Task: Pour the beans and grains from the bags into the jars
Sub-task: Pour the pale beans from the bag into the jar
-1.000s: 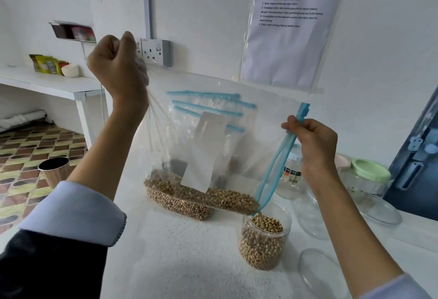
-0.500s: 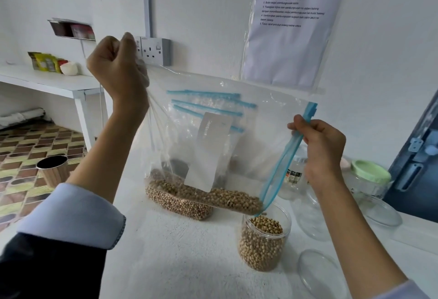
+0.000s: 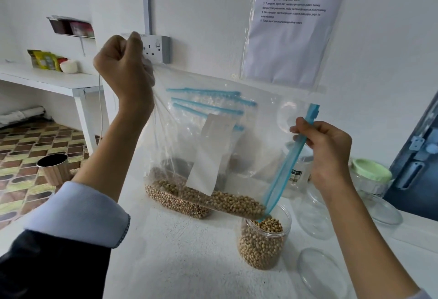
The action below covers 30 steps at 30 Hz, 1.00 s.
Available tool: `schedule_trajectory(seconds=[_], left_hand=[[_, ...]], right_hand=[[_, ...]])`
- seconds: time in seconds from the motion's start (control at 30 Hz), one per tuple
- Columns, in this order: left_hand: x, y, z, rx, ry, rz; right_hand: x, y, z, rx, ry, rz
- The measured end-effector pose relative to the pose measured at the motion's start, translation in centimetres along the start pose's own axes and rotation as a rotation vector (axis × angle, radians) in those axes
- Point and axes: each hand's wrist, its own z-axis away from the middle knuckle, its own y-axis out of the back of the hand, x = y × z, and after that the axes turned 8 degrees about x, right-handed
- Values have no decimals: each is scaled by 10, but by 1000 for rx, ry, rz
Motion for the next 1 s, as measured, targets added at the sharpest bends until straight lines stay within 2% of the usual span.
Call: schedule_trajectory(seconds=[0.1, 0.23, 0.5, 0.63, 0.73, 1.0], left_hand=[[-1, 0, 1, -3, 2, -3], [0, -3, 3, -22, -4, -14], [-3, -9, 7, -48, 2, -11], [-4, -12, 9, -48, 11, -13], [-5, -15, 11, -73, 23, 1], [-8, -22, 15, -74, 40, 7]], right_hand=[[1, 3, -1, 34, 1, -28], [1, 6, 0, -1, -29, -32], [1, 13, -1, 80, -14, -51], [2, 15, 2, 49, -20, -14], [2, 19, 0, 108, -17, -57], [3, 22, -5, 97, -11, -39]])
